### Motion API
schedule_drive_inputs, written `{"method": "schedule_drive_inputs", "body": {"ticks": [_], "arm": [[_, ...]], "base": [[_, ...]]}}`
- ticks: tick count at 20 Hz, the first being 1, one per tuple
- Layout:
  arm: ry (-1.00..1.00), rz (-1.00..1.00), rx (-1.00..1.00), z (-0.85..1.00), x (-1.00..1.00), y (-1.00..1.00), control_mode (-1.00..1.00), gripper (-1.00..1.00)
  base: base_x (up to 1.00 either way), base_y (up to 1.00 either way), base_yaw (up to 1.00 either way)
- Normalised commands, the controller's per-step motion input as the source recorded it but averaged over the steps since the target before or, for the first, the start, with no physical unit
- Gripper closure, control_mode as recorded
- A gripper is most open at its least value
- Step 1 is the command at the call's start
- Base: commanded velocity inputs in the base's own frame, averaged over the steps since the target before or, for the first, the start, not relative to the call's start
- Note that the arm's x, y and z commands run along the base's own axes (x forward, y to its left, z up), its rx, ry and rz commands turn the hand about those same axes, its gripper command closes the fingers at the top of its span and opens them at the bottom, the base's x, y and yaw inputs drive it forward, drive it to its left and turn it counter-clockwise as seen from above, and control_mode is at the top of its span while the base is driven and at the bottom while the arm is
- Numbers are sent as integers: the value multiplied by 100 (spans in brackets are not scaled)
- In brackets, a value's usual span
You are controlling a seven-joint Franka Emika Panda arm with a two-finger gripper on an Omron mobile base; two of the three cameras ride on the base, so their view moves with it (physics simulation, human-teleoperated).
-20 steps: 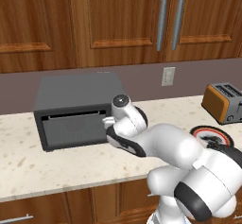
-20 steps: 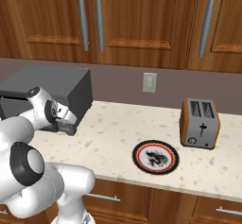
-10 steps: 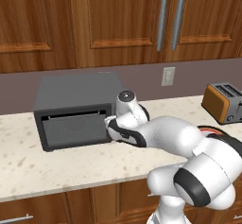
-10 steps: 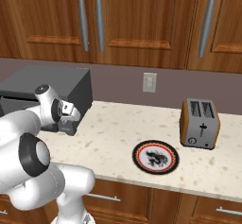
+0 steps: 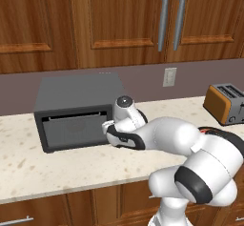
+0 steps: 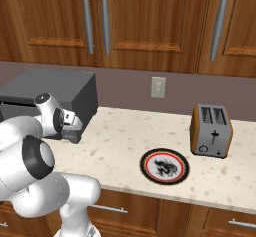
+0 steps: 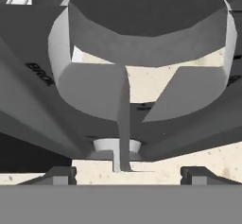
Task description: Pick up the bagel from the plate, place it on the toaster oven rack, close the door, and set the timer.
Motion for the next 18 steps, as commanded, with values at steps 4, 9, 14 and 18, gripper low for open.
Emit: {"method": "schedule_drive_inputs", "body": {"ticks": [4,9,14,18], "arm": [[0,-1,1,0,18,1,-100,-100],[0,-1,1,0,13,0,-100,-100],[0,-2,0,1,9,-10,-100,-100],[0,-2,2,4,19,-13,-100,-100]], "base": [[0,0,0],[0,0,0],[0,0,0],[0,0,0]]}}
